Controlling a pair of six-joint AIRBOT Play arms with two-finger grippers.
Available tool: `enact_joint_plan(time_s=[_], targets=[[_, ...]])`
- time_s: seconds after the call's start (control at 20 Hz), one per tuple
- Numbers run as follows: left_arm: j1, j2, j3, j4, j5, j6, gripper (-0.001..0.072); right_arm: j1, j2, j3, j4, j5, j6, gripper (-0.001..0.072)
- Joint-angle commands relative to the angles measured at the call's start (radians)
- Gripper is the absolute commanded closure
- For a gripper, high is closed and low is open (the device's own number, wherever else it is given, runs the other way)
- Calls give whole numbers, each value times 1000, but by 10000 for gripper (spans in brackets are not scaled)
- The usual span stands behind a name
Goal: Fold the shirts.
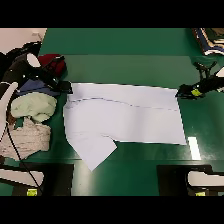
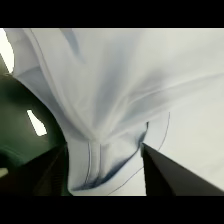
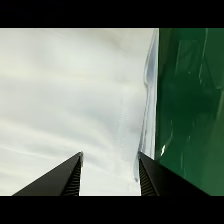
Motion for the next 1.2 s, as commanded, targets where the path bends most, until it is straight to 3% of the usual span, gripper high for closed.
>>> enact_joint_plan(time_s=[0.0,0.15,0.25,0.4,0.5,0.65,0.95,1.15], targets=[[32,53,-18,16,-74,-48,207,-24,49,13,-5,70,2,301],[85,236,-171,17,-109,-121,207,-104,188,-55,3,112,2,296],[74,399,-376,18,-102,-188,207,-138,262,-117,5,90,2,174],[4,618,-679,4,-103,-305,206,-156,307,-171,59,65,1,176],[-41,718,-831,-92,-100,-354,207,-156,311,-180,103,50,-15,177],[-106,765,-964,-196,-91,-381,207,-154,311,-179,138,42,-18,178],[-155,764,-1006,-229,64,-414,208,-154,311,-180,142,50,-18,178],[-155,763,-1062,-245,83,-414,208,-154,311,-180,158,52,-18,179]])
